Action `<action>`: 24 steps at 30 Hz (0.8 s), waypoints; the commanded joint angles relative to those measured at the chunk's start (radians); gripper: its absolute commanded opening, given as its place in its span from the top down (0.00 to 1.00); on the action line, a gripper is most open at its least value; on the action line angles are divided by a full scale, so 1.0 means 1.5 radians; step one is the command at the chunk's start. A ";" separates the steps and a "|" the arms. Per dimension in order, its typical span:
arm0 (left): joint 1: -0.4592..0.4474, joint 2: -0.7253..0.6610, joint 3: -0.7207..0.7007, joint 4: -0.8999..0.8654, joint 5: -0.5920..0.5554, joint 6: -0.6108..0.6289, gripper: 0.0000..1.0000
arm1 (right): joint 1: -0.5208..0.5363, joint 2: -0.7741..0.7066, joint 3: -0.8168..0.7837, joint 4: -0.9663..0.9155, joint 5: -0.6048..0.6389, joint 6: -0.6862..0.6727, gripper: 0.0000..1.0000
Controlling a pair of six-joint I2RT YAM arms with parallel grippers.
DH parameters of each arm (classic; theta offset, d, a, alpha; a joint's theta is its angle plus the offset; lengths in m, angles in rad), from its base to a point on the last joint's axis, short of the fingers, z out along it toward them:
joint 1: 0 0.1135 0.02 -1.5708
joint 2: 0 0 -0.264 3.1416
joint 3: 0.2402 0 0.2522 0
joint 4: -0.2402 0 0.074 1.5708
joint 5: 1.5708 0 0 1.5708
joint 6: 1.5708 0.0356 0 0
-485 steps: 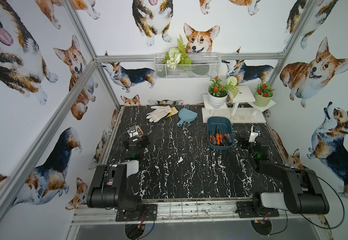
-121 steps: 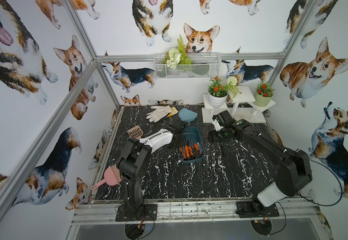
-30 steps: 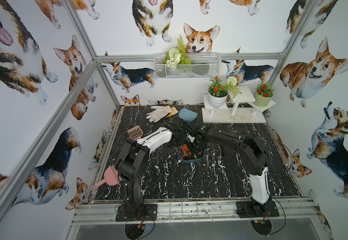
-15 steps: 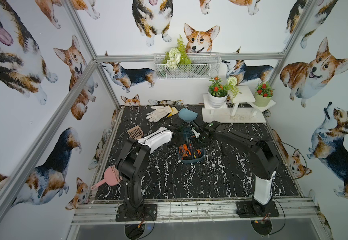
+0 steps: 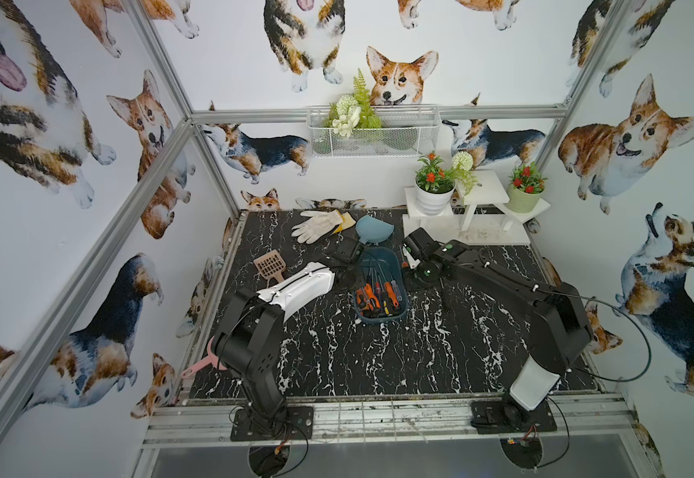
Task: Take out the screwdriver from the storage box
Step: Place the screwdriver at the center of the board.
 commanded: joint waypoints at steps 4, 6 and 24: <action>0.002 0.020 0.033 0.012 -0.016 0.007 1.00 | -0.068 -0.039 -0.064 -0.005 0.011 -0.015 1.00; 0.002 0.020 0.031 0.012 -0.013 0.004 1.00 | -0.076 -0.042 -0.075 -0.011 0.013 -0.022 1.00; 0.002 0.026 0.029 -0.009 -0.005 -0.002 1.00 | -0.083 0.025 -0.133 0.002 0.001 -0.046 1.00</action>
